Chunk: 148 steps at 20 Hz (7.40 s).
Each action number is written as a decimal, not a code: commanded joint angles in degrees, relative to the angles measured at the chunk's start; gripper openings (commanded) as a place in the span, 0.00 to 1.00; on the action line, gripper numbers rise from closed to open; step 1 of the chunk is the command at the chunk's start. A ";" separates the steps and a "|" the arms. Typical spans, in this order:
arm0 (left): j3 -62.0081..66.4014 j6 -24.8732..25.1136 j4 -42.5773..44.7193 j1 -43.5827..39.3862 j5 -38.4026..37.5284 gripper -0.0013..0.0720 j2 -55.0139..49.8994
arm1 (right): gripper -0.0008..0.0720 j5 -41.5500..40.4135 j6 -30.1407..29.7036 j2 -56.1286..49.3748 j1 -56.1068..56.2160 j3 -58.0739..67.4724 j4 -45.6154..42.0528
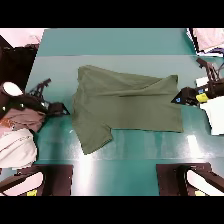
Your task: Fold the shirts.
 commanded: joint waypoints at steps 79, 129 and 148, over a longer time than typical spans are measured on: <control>43.76 -7.13 -2.01 -5.16 -2.93 0.05 0.00 | 0.04 11.85 5.81 -7.50 -10.80 36.33 -17.44; 11.50 -6.12 14.05 -0.61 -9.33 0.84 -4.79 | 0.57 0.98 5.03 -7.26 3.61 6.51 -9.99; -21.57 -10.16 2.51 -0.61 3.06 0.74 13.40 | 0.57 -0.87 5.05 -1.75 3.69 6.51 -10.14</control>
